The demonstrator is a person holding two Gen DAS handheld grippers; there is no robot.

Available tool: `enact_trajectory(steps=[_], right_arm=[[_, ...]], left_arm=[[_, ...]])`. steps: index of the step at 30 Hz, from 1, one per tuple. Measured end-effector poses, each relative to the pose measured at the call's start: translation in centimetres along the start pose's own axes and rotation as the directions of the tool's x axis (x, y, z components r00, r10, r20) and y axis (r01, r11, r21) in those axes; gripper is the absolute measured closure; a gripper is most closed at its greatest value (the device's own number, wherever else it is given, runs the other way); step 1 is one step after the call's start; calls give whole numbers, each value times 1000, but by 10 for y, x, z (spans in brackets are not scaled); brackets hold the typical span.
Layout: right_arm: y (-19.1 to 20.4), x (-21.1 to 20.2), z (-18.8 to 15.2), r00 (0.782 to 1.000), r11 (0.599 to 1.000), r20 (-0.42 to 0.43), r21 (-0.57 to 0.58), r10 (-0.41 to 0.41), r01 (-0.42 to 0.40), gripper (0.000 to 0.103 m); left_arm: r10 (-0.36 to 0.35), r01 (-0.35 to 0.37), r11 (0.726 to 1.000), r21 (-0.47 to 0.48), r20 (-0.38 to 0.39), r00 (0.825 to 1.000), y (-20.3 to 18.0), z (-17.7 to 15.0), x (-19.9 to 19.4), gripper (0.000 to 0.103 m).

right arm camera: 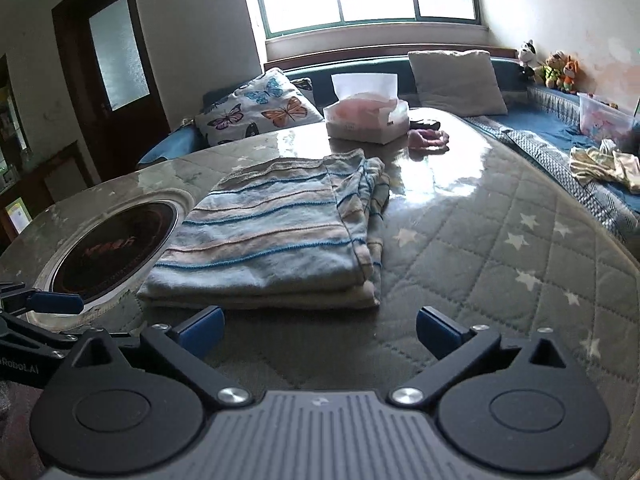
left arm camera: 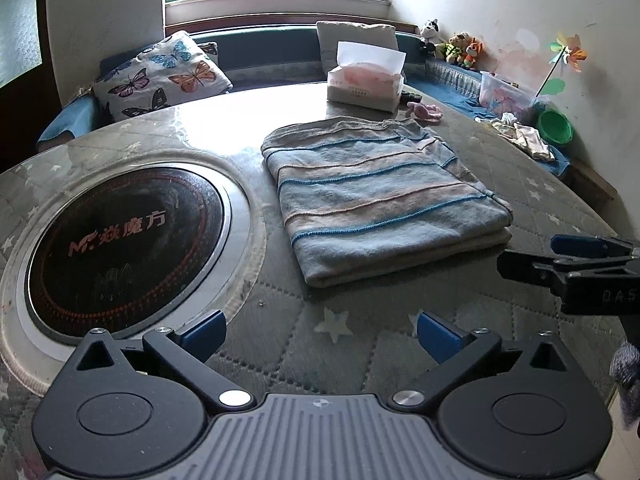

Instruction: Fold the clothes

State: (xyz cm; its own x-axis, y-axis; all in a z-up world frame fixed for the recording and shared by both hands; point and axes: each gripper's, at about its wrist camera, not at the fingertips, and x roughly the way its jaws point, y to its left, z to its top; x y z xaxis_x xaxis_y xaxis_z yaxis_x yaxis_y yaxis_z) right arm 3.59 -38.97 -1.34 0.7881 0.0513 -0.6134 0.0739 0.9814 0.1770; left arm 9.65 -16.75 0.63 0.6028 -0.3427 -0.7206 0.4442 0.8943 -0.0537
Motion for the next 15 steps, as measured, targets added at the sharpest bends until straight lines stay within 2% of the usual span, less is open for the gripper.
enact_trajectory(steps=[15], right_arm=[[9, -2, -8, 999, 999, -26, -19, -34, 34, 0]], left_arm=[[3, -3, 1000, -5, -11, 1000, -4, -6, -3, 0]])
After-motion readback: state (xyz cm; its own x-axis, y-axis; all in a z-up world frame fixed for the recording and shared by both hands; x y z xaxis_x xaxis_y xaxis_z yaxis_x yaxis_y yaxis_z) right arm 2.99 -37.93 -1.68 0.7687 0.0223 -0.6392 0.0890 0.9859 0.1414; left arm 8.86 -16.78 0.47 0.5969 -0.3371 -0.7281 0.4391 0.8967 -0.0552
